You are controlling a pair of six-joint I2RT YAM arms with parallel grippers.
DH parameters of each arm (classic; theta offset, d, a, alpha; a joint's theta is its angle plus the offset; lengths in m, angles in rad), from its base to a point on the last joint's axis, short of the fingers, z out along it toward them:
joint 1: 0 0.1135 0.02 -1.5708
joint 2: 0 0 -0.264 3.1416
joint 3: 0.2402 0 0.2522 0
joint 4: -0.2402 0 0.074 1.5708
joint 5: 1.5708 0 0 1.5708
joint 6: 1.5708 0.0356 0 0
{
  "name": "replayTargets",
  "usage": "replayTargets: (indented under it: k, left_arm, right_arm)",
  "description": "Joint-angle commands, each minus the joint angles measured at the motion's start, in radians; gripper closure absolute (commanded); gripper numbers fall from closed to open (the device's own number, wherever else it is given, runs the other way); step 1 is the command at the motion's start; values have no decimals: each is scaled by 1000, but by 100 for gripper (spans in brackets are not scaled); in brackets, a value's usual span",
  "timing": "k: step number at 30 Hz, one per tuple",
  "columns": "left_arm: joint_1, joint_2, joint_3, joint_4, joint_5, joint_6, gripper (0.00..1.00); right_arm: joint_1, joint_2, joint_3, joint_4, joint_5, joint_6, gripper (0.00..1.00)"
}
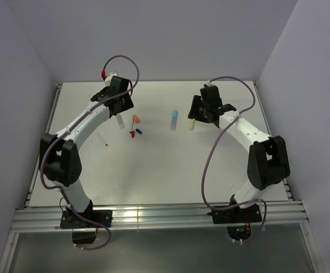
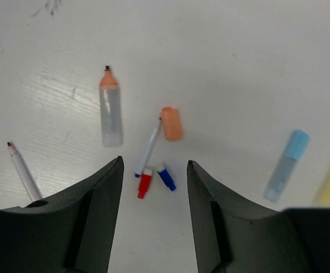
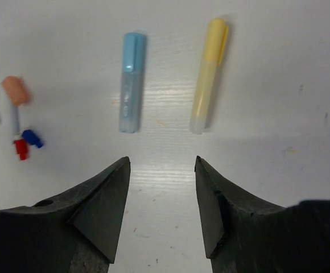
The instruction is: Insert the pens into the pen caps
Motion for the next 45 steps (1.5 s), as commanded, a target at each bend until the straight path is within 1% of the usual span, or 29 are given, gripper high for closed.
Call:
replayTargets:
  k: [1,3,4,5,8,15,17,22,36,41,43,45]
  left_arm:
    - [31,108,84,-42,-93,-28,47]
    - [55,190,120,-43,-104,-20,47]
    - [63,217,166,-52,-124,-14,48]
    - [78,274,189,-75,-133,-13,47]
    - [101,361,272,-106,-135,-3,47]
    - [123,460,346,-129,-138,13,47]
    - [128,469,347,-132,-141,15,48]
    - [132,472,303,-80,-83,58,49]
    - [135,524,267,-66,-32,43,48]
    - [152,540,251,-63,-8,29,49]
    - [155,543,238,-59,2,27,50]
    - [157,546,229,-53,12,30,53]
  right_arm:
    - [7,-92,-43,60,-97,-5,43]
    - [7,-122,-70,69,-123,-14,43]
    - [7,-134,-80,70,-138,-17,43]
    - [7,-158,-85,70,-143,-23,43]
    - [6,-198,-100,66,-140,-36,43]
    - [4,-241,-119,80,-161,-39,43]
    - [4,-243,-126,87,-165,-37,43]
    - [-2,-232,-137,103,-172,-36,43]
    - [-11,-229,-145,112,-188,-36,43]
    - [-13,-226,-146,110,-191,-36,43]
    - [-13,-223,-145,113,-192,-34,43]
    - [-13,-220,-142,109,-195,-36,43]
